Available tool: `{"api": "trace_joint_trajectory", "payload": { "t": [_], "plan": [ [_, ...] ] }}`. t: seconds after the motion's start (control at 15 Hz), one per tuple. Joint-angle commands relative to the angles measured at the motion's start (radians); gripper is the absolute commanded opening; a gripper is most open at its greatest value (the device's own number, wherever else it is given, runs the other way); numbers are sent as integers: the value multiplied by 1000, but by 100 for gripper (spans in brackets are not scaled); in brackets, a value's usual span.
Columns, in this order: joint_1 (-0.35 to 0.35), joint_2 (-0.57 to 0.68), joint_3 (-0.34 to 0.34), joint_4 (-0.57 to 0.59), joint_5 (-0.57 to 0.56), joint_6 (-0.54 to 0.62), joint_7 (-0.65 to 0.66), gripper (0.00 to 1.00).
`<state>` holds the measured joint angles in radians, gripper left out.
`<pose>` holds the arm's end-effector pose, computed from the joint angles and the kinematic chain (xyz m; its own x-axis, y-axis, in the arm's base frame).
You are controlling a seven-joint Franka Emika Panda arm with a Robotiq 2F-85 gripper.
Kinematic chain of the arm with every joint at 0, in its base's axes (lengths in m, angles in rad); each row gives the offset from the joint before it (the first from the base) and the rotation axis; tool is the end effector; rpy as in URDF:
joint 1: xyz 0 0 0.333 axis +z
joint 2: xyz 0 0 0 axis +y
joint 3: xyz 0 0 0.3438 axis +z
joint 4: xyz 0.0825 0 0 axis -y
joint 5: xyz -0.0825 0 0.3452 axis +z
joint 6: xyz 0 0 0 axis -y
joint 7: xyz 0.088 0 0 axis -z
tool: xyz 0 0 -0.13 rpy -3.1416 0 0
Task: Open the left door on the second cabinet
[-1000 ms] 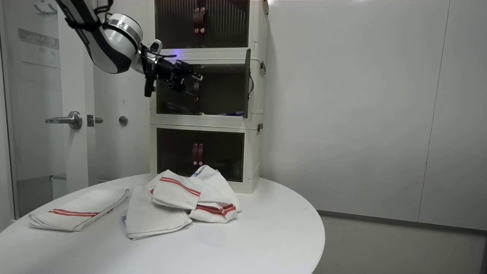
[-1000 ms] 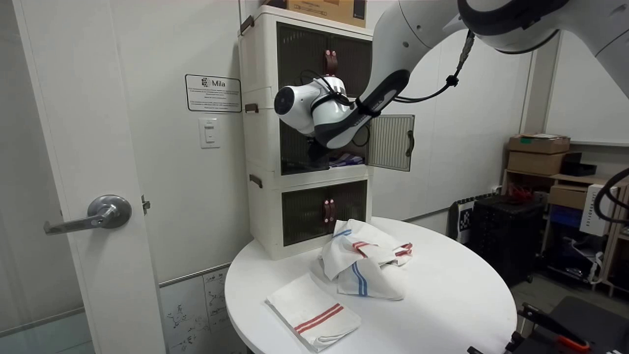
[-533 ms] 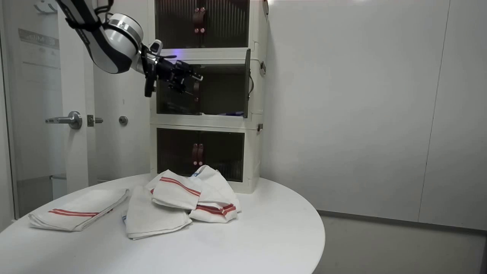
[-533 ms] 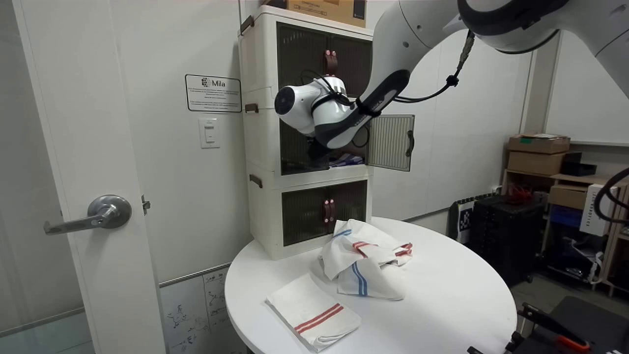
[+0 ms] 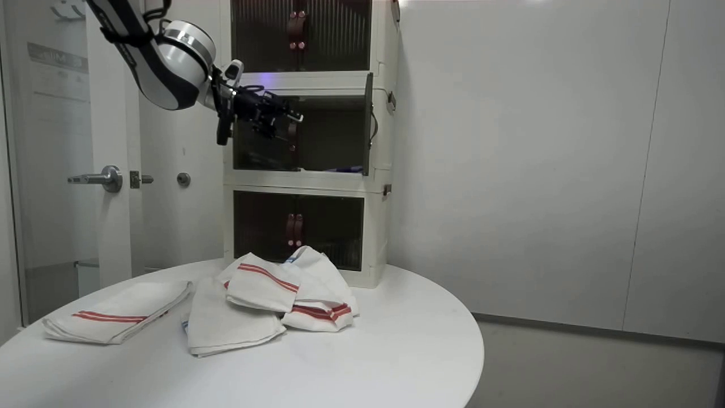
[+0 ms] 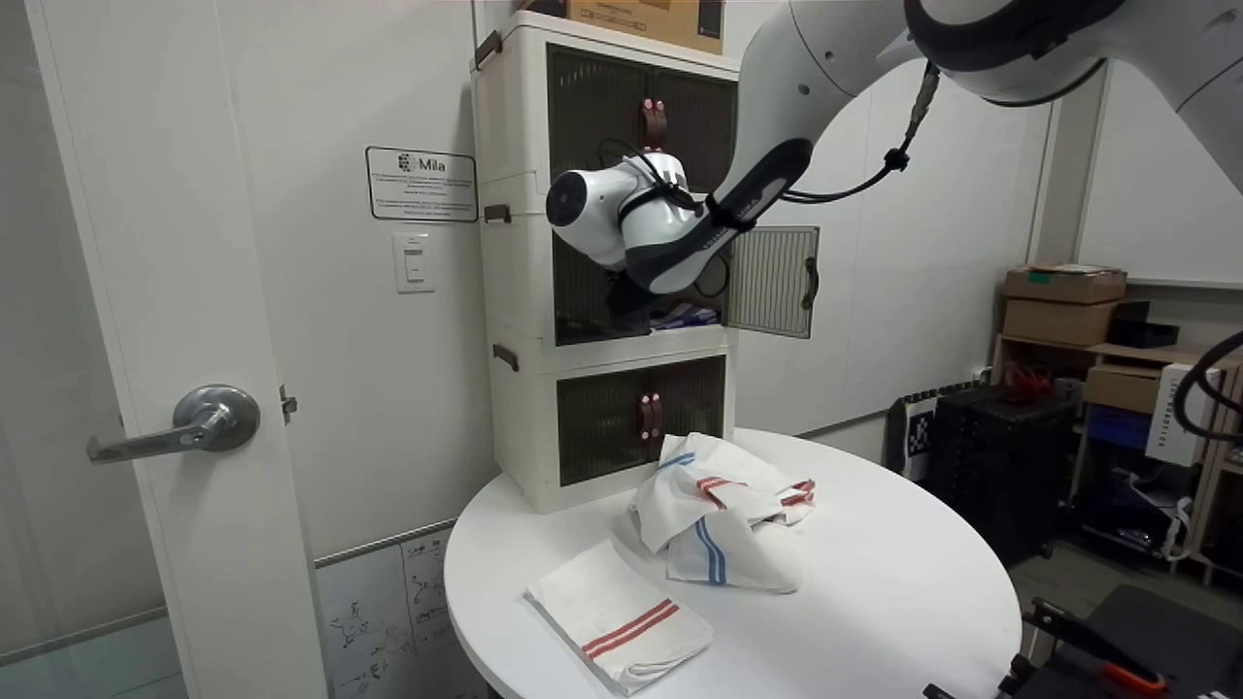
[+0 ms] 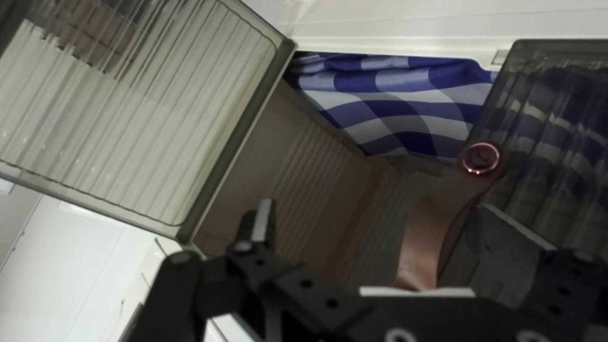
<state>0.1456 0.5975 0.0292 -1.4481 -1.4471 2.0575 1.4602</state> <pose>0.7276 0.0491 0.4139 0.5470 0.0074 0.8371 -0.6652 -0.6032 0.4400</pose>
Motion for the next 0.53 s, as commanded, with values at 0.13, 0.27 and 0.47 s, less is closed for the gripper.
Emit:
{"api": "trace_joint_trajectory", "payload": {
  "t": [0.13,0.27,0.47],
  "plan": [
    [-9,-6,-23,-6,-83,51,43,100],
    [-12,-9,-28,-17,-117,57,38,100],
    [-18,-18,-31,-39,-173,59,32,100]
  ]
}}
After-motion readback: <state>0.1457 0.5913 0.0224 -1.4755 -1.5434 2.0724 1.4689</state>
